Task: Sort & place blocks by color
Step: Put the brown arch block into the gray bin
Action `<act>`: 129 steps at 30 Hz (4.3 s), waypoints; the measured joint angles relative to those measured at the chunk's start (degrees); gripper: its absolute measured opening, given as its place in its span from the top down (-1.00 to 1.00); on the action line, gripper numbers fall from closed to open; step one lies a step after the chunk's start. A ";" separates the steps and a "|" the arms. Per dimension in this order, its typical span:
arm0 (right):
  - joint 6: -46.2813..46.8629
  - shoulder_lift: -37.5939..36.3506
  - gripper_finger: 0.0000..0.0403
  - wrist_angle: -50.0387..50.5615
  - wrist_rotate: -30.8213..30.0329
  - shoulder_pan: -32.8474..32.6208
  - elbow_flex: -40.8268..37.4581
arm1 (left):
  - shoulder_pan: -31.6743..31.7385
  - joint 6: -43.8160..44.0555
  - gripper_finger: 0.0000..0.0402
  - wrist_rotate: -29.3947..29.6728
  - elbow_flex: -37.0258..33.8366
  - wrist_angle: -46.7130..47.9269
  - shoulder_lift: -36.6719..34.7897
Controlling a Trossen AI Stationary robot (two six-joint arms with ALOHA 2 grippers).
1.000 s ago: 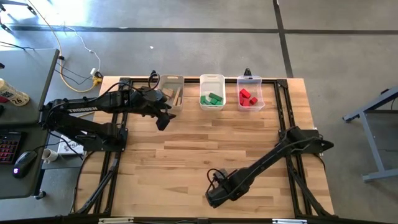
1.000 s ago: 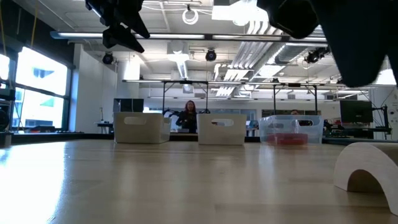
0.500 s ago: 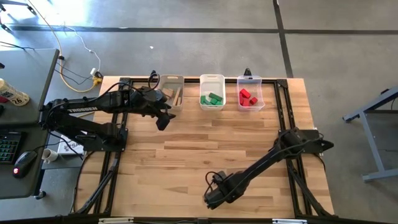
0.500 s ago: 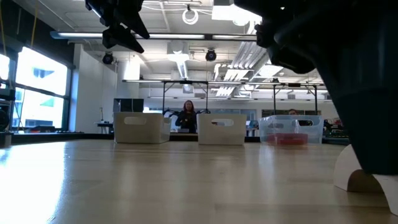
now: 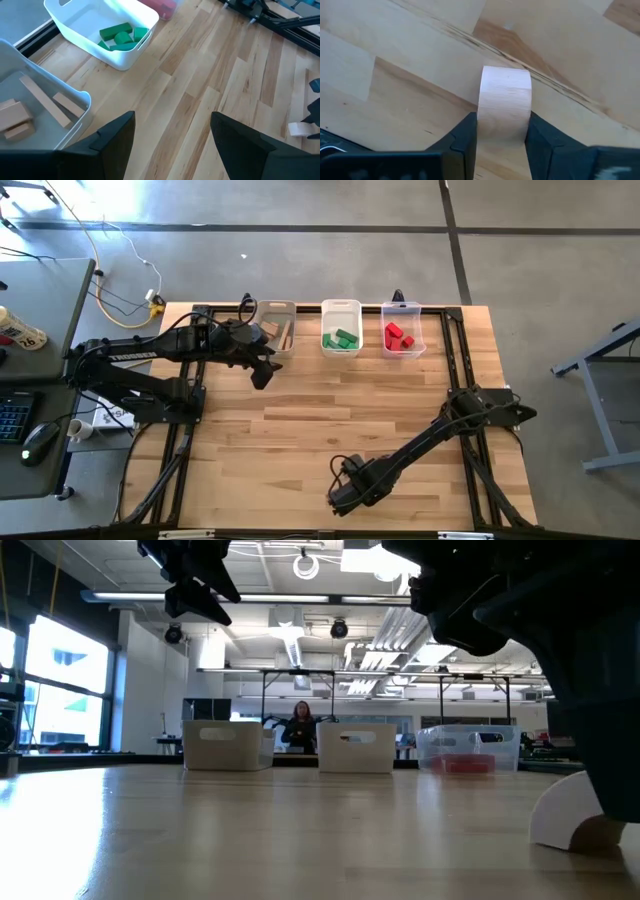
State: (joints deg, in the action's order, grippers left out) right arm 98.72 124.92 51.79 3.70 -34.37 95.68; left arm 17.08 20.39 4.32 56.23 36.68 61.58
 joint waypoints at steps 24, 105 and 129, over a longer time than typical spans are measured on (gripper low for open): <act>-10.69 -11.72 0.50 -3.20 -20.13 0.93 -0.09 | 0.02 -3.32 -0.22 -11.37 0.00 -0.51 0.02; -89.44 -27.30 0.50 -28.22 13.42 40.24 -0.04 | 1.72 -9.82 -0.22 -20.61 -0.02 -30.25 0.02; -91.27 -28.13 0.50 -31.47 13.10 41.24 -0.06 | 3.54 -7.05 -0.21 -22.62 -0.02 -29.82 0.00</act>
State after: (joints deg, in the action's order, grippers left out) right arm 7.45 96.79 20.32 16.81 6.87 95.62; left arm 20.62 13.34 -18.30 56.21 6.86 61.58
